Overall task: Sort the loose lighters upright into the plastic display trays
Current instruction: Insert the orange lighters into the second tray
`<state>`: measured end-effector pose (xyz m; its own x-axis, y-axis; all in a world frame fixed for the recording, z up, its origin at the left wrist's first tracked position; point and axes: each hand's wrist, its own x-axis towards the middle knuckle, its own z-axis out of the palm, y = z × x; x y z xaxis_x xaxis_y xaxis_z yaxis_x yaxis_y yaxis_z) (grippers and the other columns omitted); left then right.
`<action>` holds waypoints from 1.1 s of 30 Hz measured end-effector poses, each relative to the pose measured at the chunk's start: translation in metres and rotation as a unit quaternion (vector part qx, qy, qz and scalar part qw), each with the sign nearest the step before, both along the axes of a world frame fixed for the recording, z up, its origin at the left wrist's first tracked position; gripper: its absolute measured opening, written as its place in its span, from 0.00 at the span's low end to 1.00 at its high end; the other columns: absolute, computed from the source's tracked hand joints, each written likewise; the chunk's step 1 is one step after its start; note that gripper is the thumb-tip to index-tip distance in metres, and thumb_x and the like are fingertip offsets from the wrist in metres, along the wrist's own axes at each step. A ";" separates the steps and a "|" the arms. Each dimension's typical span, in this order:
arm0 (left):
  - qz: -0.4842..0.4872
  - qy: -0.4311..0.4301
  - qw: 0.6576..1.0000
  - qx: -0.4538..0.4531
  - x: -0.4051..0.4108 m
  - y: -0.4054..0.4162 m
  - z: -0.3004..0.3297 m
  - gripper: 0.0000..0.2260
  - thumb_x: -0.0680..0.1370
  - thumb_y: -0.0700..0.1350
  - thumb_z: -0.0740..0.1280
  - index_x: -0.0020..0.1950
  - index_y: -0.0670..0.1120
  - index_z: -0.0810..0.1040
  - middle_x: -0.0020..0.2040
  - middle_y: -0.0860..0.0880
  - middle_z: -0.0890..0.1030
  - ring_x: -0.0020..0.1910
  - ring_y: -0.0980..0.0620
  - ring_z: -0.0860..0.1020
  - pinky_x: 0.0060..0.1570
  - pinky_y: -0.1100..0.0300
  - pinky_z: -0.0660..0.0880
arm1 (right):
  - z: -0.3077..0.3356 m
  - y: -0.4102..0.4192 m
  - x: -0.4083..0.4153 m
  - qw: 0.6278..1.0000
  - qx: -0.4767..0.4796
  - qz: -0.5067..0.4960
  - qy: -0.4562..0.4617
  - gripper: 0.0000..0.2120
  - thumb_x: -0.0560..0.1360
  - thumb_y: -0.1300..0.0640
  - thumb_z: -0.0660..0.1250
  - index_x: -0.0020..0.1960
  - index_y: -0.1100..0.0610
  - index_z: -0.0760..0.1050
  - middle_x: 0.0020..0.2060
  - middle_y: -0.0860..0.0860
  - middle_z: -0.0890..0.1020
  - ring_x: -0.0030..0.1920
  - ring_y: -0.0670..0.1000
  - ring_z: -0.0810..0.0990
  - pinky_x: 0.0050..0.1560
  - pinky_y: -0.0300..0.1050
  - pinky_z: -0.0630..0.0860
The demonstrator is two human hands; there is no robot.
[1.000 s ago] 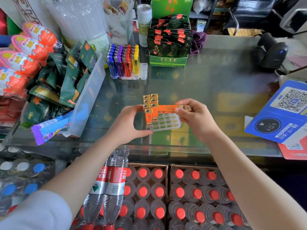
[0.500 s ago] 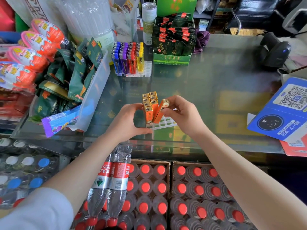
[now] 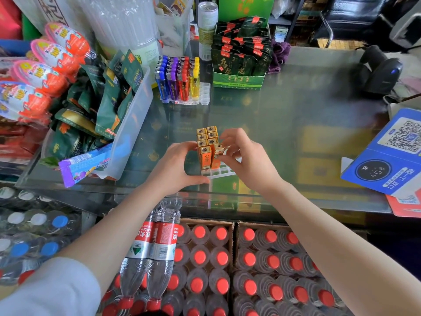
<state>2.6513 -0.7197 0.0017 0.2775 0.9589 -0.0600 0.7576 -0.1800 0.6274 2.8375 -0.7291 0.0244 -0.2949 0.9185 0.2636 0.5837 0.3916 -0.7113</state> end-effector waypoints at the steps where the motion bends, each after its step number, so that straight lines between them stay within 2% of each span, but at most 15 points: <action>1: 0.002 0.001 1.000 -0.001 0.000 0.000 0.000 0.32 0.63 0.54 0.76 0.63 0.51 0.68 0.64 0.49 0.71 0.62 0.52 0.67 0.60 0.56 0.65 | -0.002 -0.001 -0.001 1.000 0.014 0.000 -0.014 0.16 0.72 0.63 0.68 0.58 0.60 0.68 0.45 0.53 0.79 0.38 0.53 0.78 0.41 0.53 0.78; 5: -0.003 0.001 1.000 0.003 0.000 0.002 -0.001 0.32 0.62 0.55 0.76 0.63 0.52 0.69 0.63 0.50 0.72 0.62 0.52 0.67 0.61 0.52 0.66 | -0.006 -0.002 -0.003 0.997 0.072 0.008 -0.039 0.11 0.74 0.61 0.65 0.55 0.57 0.70 0.42 0.50 0.77 0.34 0.52 0.75 0.34 0.56 0.77; 7: -0.005 0.001 1.000 0.002 -0.001 0.002 -0.002 0.33 0.62 0.56 0.76 0.63 0.52 0.69 0.63 0.50 0.72 0.62 0.53 0.67 0.61 0.53 0.66 | -0.004 -0.002 -0.002 0.995 0.092 0.001 -0.050 0.09 0.74 0.58 0.64 0.53 0.56 0.70 0.42 0.48 0.74 0.34 0.48 0.73 0.32 0.53 0.77; 11: -0.005 0.001 1.000 0.006 -0.001 0.002 -0.003 0.33 0.62 0.55 0.76 0.64 0.51 0.68 0.64 0.50 0.72 0.63 0.52 0.67 0.60 0.55 0.65 | -0.001 -0.002 -0.001 0.996 0.062 -0.020 -0.056 0.13 0.71 0.55 0.70 0.50 0.59 0.70 0.40 0.41 0.70 0.36 0.44 0.70 0.33 0.48 0.74; 13: -0.006 -0.002 1.000 0.008 -0.001 0.001 -0.003 0.33 0.62 0.55 0.76 0.63 0.50 0.68 0.63 0.50 0.72 0.63 0.52 0.67 0.60 0.55 0.65 | -0.003 -0.002 -0.004 0.999 0.023 -0.022 -0.030 0.13 0.70 0.57 0.71 0.49 0.59 0.69 0.38 0.41 0.72 0.36 0.44 0.71 0.35 0.43 0.73; 16: -0.009 -0.003 1.000 0.005 -0.002 0.002 -0.002 0.33 0.62 0.55 0.75 0.63 0.50 0.69 0.63 0.49 0.73 0.62 0.52 0.68 0.60 0.53 0.66 | 0.000 0.001 -0.006 0.998 -0.026 -0.042 0.024 0.12 0.70 0.59 0.71 0.46 0.55 0.67 0.36 0.42 0.74 0.36 0.41 0.73 0.36 0.32 0.70; 18: -0.009 -0.005 1.000 0.001 -0.002 0.003 -0.002 0.32 0.63 0.55 0.75 0.63 0.51 0.69 0.63 0.50 0.72 0.62 0.53 0.67 0.60 0.53 0.66 | 0.009 0.005 -0.003 0.991 -0.053 -0.070 0.102 0.11 0.71 0.59 0.70 0.45 0.54 0.67 0.37 0.44 0.76 0.36 0.41 0.75 0.39 0.34 0.72; 20: -0.005 -0.004 1.000 0.000 -0.002 0.003 -0.001 0.31 0.63 0.55 0.75 0.63 0.51 0.68 0.63 0.51 0.72 0.62 0.53 0.67 0.61 0.53 0.65 | 0.020 0.008 0.000 0.956 -0.085 -0.094 0.265 0.07 0.74 0.60 0.66 0.47 0.54 0.68 0.39 0.50 0.77 0.40 0.49 0.79 0.43 0.42 0.78; 22: -0.005 -0.003 1.000 0.002 -0.001 0.002 -0.001 0.31 0.64 0.54 0.75 0.63 0.51 0.68 0.63 0.51 0.72 0.62 0.53 0.67 0.61 0.53 0.65 | 0.024 0.012 0.004 0.883 -0.159 -0.148 0.416 0.05 0.77 0.61 0.61 0.52 0.56 0.68 0.42 0.54 0.75 0.42 0.54 0.80 0.42 0.45 0.80; 23: -0.006 -0.002 1.000 0.004 -0.001 0.002 -0.001 0.31 0.64 0.54 0.75 0.63 0.51 0.68 0.63 0.51 0.72 0.62 0.53 0.67 0.60 0.53 0.66 | 0.024 0.014 0.005 0.843 -0.210 -0.185 0.459 0.07 0.78 0.60 0.60 0.56 0.55 0.66 0.42 0.55 0.74 0.40 0.54 0.80 0.39 0.44 0.81; 26: -0.006 -0.006 1.000 0.004 -0.002 0.002 -0.001 0.32 0.63 0.53 0.76 0.63 0.50 0.68 0.63 0.50 0.72 0.62 0.52 0.67 0.60 0.52 0.66 | 0.018 0.015 0.008 0.739 -0.341 -0.265 0.517 0.10 0.79 0.61 0.58 0.59 0.54 0.65 0.38 0.55 0.74 0.31 0.50 0.78 0.31 0.40 0.80; 29: -0.004 -0.011 1.000 0.001 -0.002 0.002 -0.002 0.32 0.63 0.53 0.76 0.62 0.51 0.68 0.62 0.50 0.72 0.62 0.52 0.67 0.60 0.53 0.65 | 0.015 0.015 0.009 0.646 -0.412 -0.254 0.590 0.06 0.78 0.64 0.58 0.51 0.60 0.72 0.38 0.57 0.73 0.28 0.48 0.74 0.28 0.37 0.78; 31: -0.002 -0.009 1.000 0.001 -0.002 0.002 -0.001 0.32 0.63 0.53 0.76 0.63 0.50 0.68 0.62 0.50 0.72 0.62 0.52 0.67 0.60 0.54 0.65 | 0.016 0.015 0.010 0.618 -0.452 -0.217 0.606 0.05 0.78 0.64 0.59 0.48 0.61 0.74 0.39 0.59 0.75 0.24 0.46 0.74 0.24 0.34 0.75; 33: -0.003 -0.008 1.000 0.002 -0.001 0.002 -0.001 0.32 0.63 0.53 0.76 0.63 0.50 0.68 0.62 0.50 0.72 0.62 0.52 0.67 0.60 0.53 0.65 | 0.019 0.013 0.010 0.622 -0.480 -0.180 0.592 0.07 0.78 0.63 0.58 0.51 0.61 0.74 0.38 0.60 0.76 0.22 0.45 0.72 0.21 0.33 0.71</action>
